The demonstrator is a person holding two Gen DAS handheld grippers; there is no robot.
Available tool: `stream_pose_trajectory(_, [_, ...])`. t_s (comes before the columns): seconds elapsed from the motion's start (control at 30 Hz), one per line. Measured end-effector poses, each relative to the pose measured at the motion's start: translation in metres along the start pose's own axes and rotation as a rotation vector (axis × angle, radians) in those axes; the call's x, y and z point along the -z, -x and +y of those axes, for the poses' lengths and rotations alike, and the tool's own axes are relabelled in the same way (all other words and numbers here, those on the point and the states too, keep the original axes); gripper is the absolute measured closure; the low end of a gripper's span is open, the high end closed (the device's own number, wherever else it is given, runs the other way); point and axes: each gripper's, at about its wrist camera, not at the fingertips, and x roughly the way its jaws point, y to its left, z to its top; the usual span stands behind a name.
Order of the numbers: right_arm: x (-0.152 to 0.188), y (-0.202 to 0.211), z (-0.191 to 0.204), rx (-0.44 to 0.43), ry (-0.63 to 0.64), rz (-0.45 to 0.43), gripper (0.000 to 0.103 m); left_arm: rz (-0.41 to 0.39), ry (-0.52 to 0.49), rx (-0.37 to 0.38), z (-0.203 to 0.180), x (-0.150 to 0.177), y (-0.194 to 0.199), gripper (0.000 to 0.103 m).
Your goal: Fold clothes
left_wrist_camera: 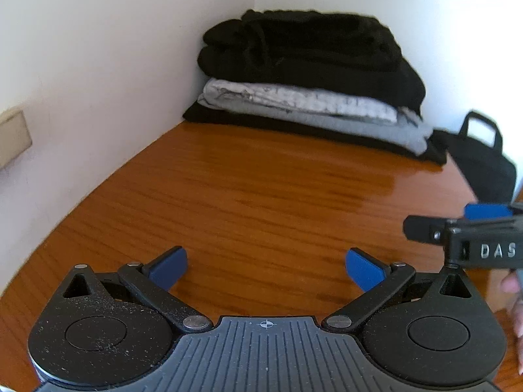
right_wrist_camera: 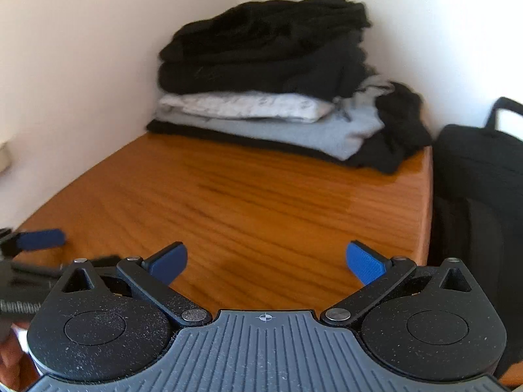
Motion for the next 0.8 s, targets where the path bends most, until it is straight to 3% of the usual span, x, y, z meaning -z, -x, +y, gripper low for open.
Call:
stream_pose_trajectory(0.17, [-0.001, -0.009, 0.014, 0.054, 0.058, 0.023, 0.000, 0.002, -0.004, -0.005, -0.001, 0.003, -0.001, 0.000])
stream_pose_trajectory(0.8, [0.010, 0.007, 0.006, 0.077, 0.056, 0.020, 0.000, -0.005, 0.022, -0.042, 0.000, 0.003, -0.002, 0.000])
